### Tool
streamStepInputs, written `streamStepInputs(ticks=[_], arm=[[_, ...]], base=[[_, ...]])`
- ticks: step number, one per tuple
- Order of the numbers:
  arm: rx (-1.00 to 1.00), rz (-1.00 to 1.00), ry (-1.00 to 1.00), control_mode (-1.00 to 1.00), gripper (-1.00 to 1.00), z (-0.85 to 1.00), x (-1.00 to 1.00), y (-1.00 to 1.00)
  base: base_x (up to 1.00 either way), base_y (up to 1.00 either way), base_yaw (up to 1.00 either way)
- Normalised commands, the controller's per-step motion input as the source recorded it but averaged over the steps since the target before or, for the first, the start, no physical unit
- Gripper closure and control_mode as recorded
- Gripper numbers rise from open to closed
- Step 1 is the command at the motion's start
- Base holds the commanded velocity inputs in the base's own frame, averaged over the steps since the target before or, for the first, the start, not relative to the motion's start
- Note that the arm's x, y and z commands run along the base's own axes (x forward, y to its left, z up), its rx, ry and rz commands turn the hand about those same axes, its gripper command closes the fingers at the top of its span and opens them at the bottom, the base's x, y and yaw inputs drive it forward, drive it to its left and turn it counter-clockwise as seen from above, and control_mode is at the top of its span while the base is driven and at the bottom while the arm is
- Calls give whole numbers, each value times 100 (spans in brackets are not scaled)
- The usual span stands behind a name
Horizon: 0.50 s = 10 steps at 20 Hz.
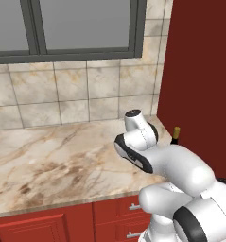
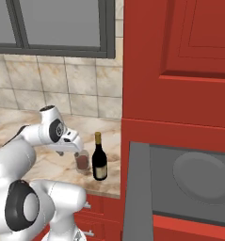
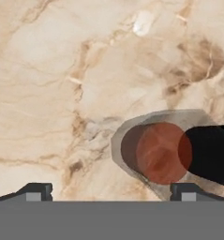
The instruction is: Place the microwavable item in the microwave. Then, close the microwave door and press the start button.
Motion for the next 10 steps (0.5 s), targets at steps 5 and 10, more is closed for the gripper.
streamStepInputs(ticks=[5, 10], arm=[[0, 10, 1, -100, -100, -16, 25, 0], [0, 10, 0, -100, -100, -10, 11, 0]], base=[[0, 0, 0], [0, 0, 0]])
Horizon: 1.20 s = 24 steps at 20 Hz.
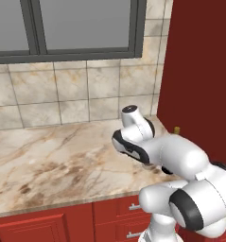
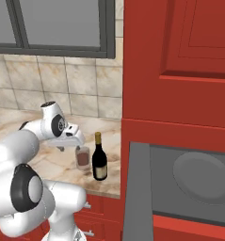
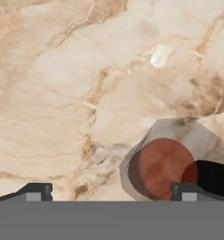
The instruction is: Place the microwavable item in the microwave. Then, close the microwave door and press the start button.
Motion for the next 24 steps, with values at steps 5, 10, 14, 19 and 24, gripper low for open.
streamStepInputs(ticks=[5, 10, 14, 19, 24], arm=[[0, 5, -3, -100, -100, -3, -16, -5], [0, 0, -10, -100, -100, -4, -50, -25], [0, 0, -6, -100, -100, -8, -35, -32], [0, 3, 0, -100, -100, -14, 8, -13], [0, 7, 0, -100, -100, -21, 27, 0]], base=[[0, 0, 0], [0, 0, 0], [0, 0, 0], [0, 0, 0], [0, 0, 0]])
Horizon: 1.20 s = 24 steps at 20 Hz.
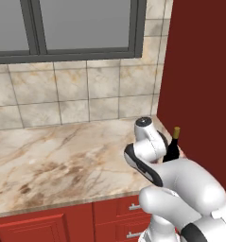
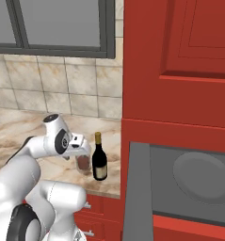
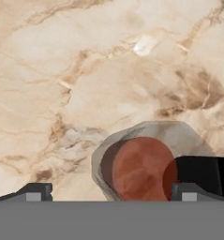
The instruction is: Place the microwavable item in the microwave. Then, close the microwave door and press the start button.
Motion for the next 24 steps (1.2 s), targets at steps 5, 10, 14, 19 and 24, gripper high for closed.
streamStepInputs(ticks=[5, 10, 14, 19, 24], arm=[[0, 7, 0, -100, -100, -24, 7, 0], [0, 8, 0, -100, -100, -30, 0, 0], [0, 9, 0, -100, 100, -33, 0, 0], [0, 7, 0, -100, 100, -17, 0, 1], [0, 5, 0, -100, 100, 0, -1, 0]], base=[[0, 0, 0], [0, 0, 0], [0, 0, 0], [0, 0, 0], [0, 0, 0]])
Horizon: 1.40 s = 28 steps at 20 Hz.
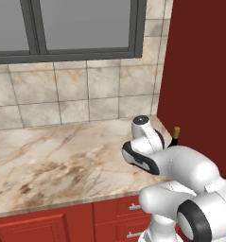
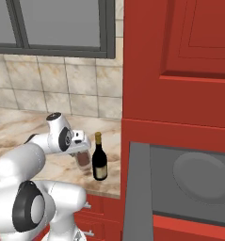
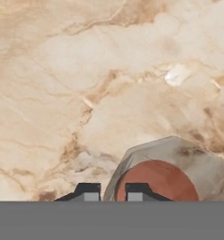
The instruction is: Place the microwavable item in the microwave. Then, close the microwave door and press the start button.
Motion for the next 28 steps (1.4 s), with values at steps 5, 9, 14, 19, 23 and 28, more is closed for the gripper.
streamStepInputs(ticks=[5, 9, 14, 19, 23, 28], arm=[[0, 5, -2, -100, 100, 0, -9, -1], [0, 6, -14, -100, 100, 23, -18, 2], [0, 14, -9, -100, 100, 52, -25, 19], [0, 20, -6, -100, 100, 58, -41, 33], [0, 18, 0, -100, 100, 67, -57, 35], [0, 14, 0, -100, 100, 79, -61, 13]], base=[[0, 0, 0], [0, 0, 0], [0, 0, 0], [0, 0, 0], [0, 0, 0], [0, 0, 0]])
